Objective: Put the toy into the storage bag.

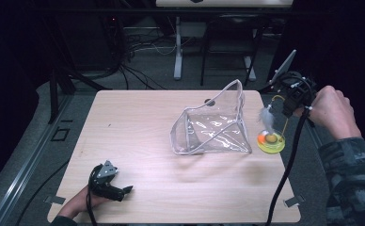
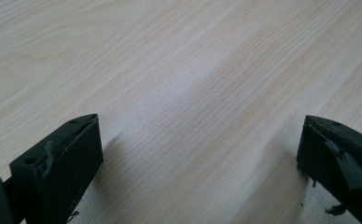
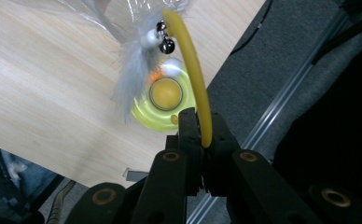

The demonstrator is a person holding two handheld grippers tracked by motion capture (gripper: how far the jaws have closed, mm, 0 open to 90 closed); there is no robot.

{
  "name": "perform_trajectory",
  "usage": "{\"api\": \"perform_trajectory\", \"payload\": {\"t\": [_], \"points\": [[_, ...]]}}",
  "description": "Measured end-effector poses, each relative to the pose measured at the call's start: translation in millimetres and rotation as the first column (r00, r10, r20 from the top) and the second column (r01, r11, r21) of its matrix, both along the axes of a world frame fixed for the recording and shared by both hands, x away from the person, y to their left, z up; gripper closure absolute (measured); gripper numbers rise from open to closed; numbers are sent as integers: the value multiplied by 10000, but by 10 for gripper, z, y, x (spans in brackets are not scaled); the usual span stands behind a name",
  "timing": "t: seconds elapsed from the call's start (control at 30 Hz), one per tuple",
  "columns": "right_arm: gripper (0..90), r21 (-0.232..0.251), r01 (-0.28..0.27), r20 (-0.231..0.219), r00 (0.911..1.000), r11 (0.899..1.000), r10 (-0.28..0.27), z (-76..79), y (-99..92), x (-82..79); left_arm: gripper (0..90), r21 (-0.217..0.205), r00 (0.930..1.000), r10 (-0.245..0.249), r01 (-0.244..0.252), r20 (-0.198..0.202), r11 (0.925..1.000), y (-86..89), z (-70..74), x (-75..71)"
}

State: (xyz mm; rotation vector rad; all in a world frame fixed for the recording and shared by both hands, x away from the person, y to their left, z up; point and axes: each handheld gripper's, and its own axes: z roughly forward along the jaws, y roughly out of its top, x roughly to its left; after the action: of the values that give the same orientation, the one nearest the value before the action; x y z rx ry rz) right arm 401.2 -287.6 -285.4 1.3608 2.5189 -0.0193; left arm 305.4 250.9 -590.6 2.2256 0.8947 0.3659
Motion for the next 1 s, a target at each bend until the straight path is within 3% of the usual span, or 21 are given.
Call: {"api": "perform_trajectory", "payload": {"t": [0.27, 0.4, 0.7, 1.0], "points": [[875, -334, 79, 84, 9999, 9994, -76, 156, 63, 109, 1, -7, 10000, 3, -3, -11, 10000, 0, 0, 0], [875, -179, 172, 224, 9996, 9997, -168, 201, 93, 153, 1, -12, 10000, 10, -10, -13, 10000, 0, -1, -2], [875, -461, 141, 559, 9984, 9988, -115, 396, 204, 216, 2, -8, 10000, 26, -26, -3, 10000, 0, 0, -4], [875, -329, 155, 686, 9976, 9993, -132, 532, 259, 298, 1, -12, 10000, 10, -10, -14, 10000, 1, -1, -3]]}}
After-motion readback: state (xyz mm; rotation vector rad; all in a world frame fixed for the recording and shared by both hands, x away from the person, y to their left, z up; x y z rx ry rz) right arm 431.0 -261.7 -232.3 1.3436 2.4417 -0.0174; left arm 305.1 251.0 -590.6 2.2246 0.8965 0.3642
